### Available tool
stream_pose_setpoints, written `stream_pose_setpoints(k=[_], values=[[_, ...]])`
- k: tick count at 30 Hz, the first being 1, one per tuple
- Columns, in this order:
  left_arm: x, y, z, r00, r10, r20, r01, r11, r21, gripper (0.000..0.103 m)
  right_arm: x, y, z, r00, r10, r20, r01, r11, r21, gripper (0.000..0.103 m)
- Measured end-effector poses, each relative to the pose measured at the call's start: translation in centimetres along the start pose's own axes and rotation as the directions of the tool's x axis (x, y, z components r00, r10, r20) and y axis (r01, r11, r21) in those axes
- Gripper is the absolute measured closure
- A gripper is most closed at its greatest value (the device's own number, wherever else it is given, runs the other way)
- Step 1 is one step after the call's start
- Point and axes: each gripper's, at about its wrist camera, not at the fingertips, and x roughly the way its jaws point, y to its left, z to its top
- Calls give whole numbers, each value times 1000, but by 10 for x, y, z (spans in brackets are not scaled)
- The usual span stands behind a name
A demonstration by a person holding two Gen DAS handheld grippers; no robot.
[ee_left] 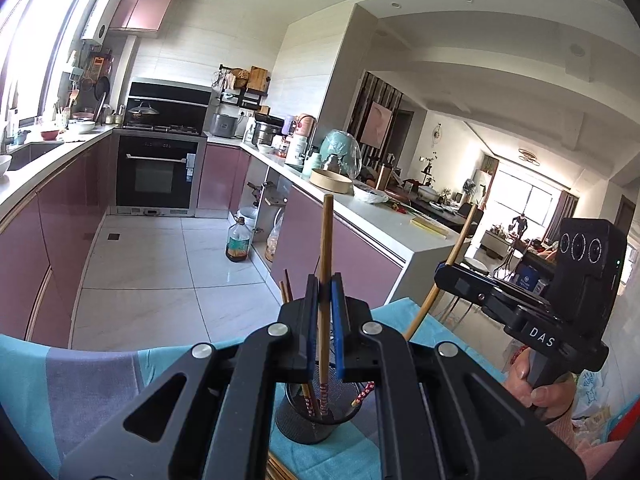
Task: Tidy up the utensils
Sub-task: 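Lift the chopstick upright with the left tool while the right tool carries its chopstick over the cup, then lower the chopstick into the mesh cup and open the left tool while the right tool releases its chopstick there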
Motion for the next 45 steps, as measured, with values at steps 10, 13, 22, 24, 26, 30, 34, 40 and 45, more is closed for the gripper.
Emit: stream_pose_setpoints(k=[10, 13, 22, 24, 26, 30, 34, 40, 45], values=[[54, 3, -23, 980, 18, -196, -10, 999, 42, 96, 52, -12, -34, 984, -7, -179, 11, 1000, 20, 98], [67, 5, -33, 967, 22, -252, -9, 999, 53, 96, 66, -15, -44, 967, -2, -256, 8, 1000, 24, 98], [100, 23, -39, 952, 38, -302, -27, 999, 41, 96, 94, -22, -54, 936, -30, -351, 52, 997, 52, 96], [105, 26, -40, 951, 46, -305, -38, 999, 35, 95, 96, -26, -55, 936, -33, -350, 61, 996, 69, 96], [109, 28, -41, 950, 63, -305, -56, 998, 31, 92, 96, -27, -56, 940, -40, -340, 71, 994, 79, 91], [99, 29, -49, 954, 83, -287, -78, 997, 28, 81, 84, -31, -57, 951, -42, -307, 76, 992, 98, 84], [83, 32, -55, 961, 112, -252, -107, 994, 33, 79, 72, -28, -62, 956, -37, -291, 68, 993, 99, 80], [44, 33, -69, 970, 161, -182, -155, 987, 45, 70, 51, -7, -68, 965, 18, -261, 2, 997, 77, 72], [10, 35, -83, 971, 197, -137, -191, 980, 55, 60, 37, 17, -83, 959, 88, -269, -76, 996, 55, 67]])
